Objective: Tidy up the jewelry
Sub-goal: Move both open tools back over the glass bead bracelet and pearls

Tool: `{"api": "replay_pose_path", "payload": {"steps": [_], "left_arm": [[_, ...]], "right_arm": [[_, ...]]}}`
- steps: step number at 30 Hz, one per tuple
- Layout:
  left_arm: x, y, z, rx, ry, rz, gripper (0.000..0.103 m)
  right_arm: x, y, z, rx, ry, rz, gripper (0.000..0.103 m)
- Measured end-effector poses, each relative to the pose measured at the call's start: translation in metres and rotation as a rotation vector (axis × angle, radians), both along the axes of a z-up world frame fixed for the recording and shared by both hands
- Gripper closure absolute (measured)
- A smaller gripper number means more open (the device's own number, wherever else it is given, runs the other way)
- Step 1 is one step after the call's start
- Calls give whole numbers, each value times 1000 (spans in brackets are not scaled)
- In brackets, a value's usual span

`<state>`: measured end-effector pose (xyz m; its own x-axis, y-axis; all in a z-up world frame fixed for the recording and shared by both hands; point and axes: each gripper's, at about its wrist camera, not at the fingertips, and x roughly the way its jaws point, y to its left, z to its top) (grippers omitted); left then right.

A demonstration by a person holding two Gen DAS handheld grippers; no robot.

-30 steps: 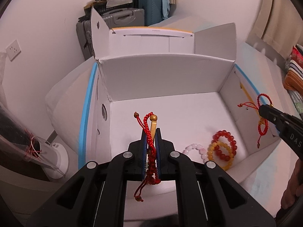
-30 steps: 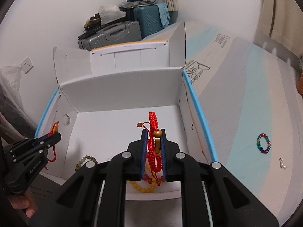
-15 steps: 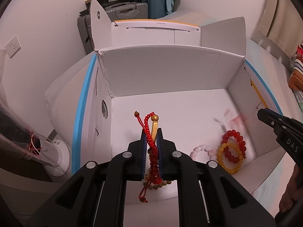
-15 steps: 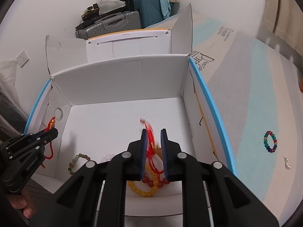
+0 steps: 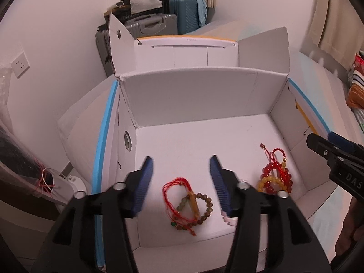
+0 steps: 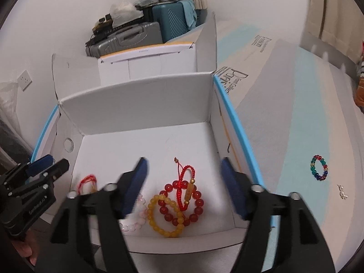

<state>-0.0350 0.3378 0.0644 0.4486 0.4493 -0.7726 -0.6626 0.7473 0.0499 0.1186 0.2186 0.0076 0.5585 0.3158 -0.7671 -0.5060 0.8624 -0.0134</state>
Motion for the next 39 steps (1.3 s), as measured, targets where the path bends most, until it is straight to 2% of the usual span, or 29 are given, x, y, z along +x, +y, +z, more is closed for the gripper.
{"api": "replay_pose_path", "payload": {"steps": [2,5,7,9,11,18,30,39], "left_arm": [[0,-3,4,11,-8,-5,47],[-1,-8,9,24,-21,-5,37],[-1,-11,12,30,-28,-8,36],[0,-14,15,37,-30,-7,28],[-1,-17,18,48,-34,-1,27],[0,-29,28,66,-45,-8,16],[5,-57,42,83,-64,-33,6],[19,-91,54,79,-79,-77,6]], "right_arm": [[0,-3,5,15,-13,-7,21],[-2,-6,11,21,-29,-13,17],[-3,-8,13,19,-35,-14,14],[-5,-11,16,18,-42,-20,11],[-6,-15,19,17,-49,-24,9],[-11,-28,28,9,-72,-37,8],[-15,-63,46,9,-106,-83,7],[-19,-107,63,15,-128,-126,7]]}}
